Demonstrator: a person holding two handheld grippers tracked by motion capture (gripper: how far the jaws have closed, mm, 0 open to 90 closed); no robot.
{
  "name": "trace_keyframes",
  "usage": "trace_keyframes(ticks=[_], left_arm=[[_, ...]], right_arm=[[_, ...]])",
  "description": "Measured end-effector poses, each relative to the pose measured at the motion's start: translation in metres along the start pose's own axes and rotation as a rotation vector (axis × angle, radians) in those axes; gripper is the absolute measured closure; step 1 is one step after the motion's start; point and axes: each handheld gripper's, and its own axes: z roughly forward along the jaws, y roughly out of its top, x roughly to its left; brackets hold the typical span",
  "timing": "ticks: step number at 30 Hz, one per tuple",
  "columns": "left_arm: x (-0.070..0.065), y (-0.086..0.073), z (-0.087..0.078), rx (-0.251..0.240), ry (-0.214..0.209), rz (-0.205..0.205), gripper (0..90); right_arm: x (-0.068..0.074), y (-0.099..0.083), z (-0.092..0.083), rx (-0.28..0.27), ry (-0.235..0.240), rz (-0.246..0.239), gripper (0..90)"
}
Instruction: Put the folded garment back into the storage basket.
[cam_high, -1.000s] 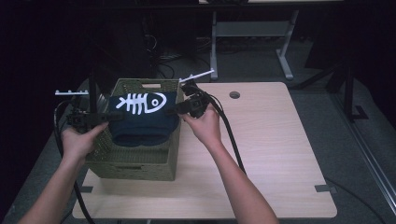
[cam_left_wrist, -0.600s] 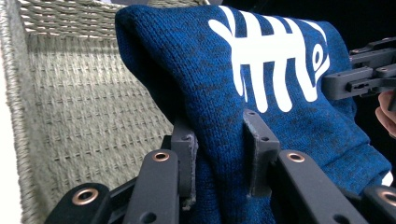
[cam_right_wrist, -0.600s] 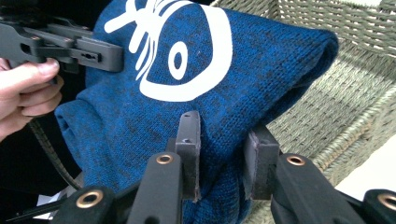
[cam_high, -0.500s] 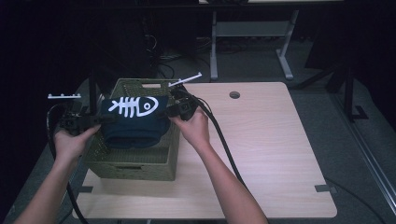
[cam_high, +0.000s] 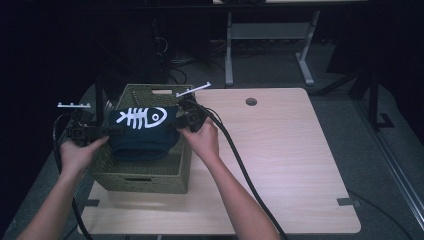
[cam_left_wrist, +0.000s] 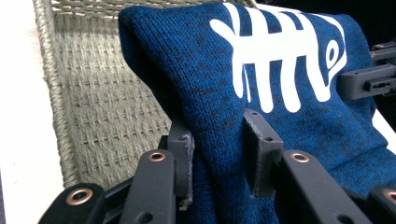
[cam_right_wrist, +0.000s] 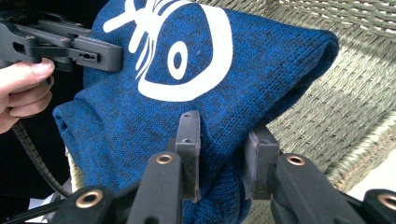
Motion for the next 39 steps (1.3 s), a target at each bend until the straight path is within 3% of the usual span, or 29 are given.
trace_keyframes(ticks=[19,30,32,33,35,39], left_arm=[[0.011,-0.008,0.011,0.061,0.068,0.018,65.7],[0.011,-0.013,0.017,0.090,0.125,0.050,64.4],[0.010,-0.013,0.017,0.086,0.149,0.057,57.6],[0.008,-0.012,0.016,0.068,0.203,0.079,55.2],[0.007,-0.010,0.016,0.059,0.224,0.086,53.0],[0.006,-0.007,0.014,0.037,0.254,0.098,52.1]], right_arm=[[-0.003,-0.011,0.023,0.034,-0.020,0.010,70.2],[-0.001,-0.017,0.033,0.066,-0.057,-0.044,65.6],[0.000,-0.017,0.034,0.066,-0.068,-0.051,62.4],[0.003,-0.016,0.032,0.065,-0.119,-0.089,54.7],[0.006,-0.012,0.027,0.045,-0.166,-0.109,50.6],[0.005,-0.006,0.016,0.028,-0.200,-0.133,48.7]])
